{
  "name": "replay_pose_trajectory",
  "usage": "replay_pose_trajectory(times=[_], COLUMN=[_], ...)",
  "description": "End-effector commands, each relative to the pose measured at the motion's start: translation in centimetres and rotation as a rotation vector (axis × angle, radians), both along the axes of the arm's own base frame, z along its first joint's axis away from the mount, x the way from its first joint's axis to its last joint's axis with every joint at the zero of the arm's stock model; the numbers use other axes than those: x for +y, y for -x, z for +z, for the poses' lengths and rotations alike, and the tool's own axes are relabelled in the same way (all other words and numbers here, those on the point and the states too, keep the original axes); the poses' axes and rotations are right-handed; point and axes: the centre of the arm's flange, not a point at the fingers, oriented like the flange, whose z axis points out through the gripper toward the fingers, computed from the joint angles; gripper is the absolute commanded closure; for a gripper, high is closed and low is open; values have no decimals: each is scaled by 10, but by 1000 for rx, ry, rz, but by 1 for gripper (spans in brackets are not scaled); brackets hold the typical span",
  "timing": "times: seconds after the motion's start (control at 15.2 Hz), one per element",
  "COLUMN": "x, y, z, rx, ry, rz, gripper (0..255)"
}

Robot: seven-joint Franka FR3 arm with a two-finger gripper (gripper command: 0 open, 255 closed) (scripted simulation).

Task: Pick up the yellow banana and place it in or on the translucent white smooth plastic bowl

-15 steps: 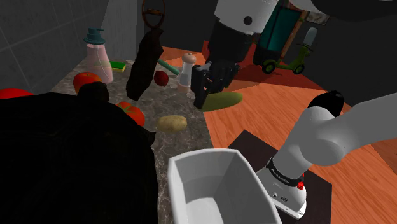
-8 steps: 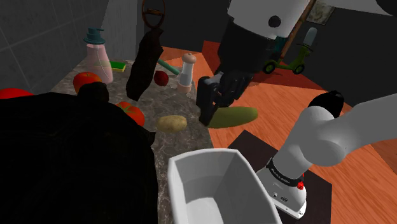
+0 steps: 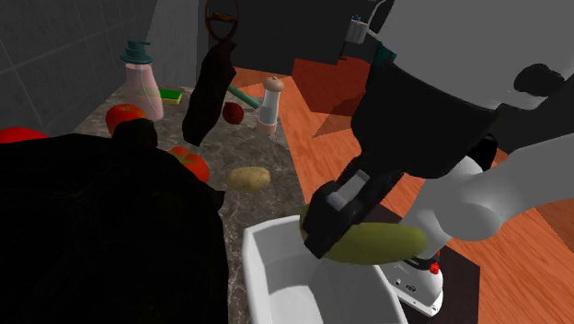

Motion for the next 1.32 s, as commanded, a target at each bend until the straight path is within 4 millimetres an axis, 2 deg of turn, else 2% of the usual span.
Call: replay_pose_trajectory(times=[0.0,0.86,1.25], x=[19,19,19], y=[23,23,23], z=[1,-68,-70], rx=[1,1,1], ry=[0,0,0], rz=[-2,-2,-2], gripper=[255,255,255])
